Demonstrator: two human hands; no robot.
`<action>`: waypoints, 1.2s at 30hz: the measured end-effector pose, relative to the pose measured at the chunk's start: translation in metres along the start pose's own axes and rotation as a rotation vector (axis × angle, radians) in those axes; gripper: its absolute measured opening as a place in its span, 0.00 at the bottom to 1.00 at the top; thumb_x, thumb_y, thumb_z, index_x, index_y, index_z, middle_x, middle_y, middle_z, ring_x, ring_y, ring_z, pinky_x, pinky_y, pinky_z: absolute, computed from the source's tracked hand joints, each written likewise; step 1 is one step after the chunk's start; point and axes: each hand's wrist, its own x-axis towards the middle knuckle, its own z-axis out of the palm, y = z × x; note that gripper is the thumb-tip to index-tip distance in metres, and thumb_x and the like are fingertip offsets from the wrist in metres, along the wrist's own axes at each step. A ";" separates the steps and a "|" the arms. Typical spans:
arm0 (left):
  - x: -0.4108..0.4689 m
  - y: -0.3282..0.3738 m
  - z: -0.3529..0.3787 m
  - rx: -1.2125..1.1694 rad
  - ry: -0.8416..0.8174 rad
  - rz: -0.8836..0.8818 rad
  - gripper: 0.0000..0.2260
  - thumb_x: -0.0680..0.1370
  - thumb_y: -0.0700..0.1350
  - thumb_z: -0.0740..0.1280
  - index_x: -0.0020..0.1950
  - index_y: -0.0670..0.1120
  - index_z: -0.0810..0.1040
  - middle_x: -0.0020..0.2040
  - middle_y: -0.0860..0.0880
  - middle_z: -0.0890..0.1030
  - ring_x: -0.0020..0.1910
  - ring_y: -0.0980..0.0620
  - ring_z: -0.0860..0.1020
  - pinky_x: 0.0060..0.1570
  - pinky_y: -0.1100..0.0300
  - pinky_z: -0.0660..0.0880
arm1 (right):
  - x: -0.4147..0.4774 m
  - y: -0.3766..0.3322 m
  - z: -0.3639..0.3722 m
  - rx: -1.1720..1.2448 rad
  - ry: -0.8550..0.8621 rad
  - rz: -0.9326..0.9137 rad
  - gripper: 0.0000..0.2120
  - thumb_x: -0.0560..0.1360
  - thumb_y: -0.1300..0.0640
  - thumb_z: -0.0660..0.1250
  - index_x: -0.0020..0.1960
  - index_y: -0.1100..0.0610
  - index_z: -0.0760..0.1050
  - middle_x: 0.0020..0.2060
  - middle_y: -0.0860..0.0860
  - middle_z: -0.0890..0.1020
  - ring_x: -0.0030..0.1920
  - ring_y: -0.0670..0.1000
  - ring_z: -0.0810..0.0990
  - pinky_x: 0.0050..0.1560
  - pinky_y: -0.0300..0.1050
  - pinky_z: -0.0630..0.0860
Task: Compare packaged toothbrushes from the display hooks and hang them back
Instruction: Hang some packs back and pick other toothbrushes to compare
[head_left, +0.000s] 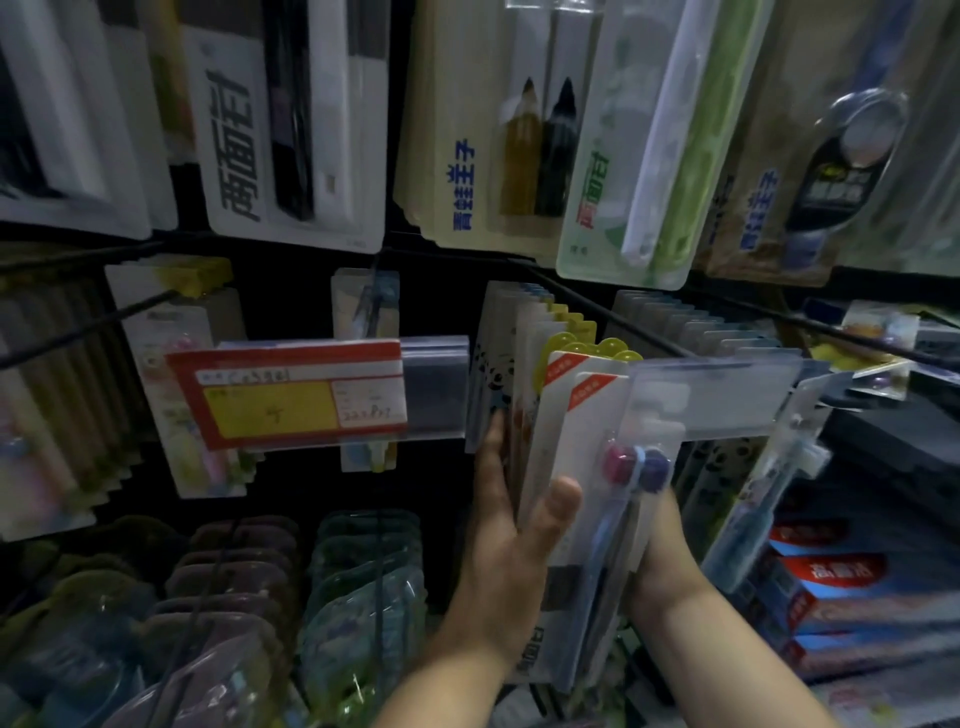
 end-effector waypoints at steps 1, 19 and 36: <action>0.000 0.001 0.001 0.009 0.003 0.005 0.54 0.54 0.83 0.68 0.77 0.76 0.50 0.72 0.67 0.71 0.69 0.63 0.75 0.67 0.54 0.76 | -0.001 -0.001 0.000 0.002 -0.004 -0.003 0.53 0.47 0.30 0.83 0.63 0.59 0.78 0.53 0.60 0.86 0.53 0.61 0.86 0.46 0.51 0.85; 0.000 0.002 0.001 -0.059 -0.039 -0.080 0.55 0.52 0.81 0.73 0.76 0.72 0.57 0.67 0.65 0.76 0.67 0.59 0.75 0.73 0.43 0.71 | -0.004 -0.003 -0.005 0.123 -0.050 -0.003 0.49 0.50 0.35 0.84 0.66 0.57 0.80 0.64 0.67 0.79 0.64 0.71 0.78 0.68 0.74 0.71; -0.014 0.028 0.034 -0.316 0.041 -0.044 0.48 0.62 0.67 0.78 0.78 0.62 0.62 0.64 0.52 0.84 0.59 0.49 0.85 0.63 0.44 0.80 | -0.057 -0.053 0.008 0.286 -0.145 0.089 0.35 0.75 0.36 0.59 0.71 0.60 0.77 0.62 0.61 0.83 0.56 0.57 0.86 0.61 0.52 0.80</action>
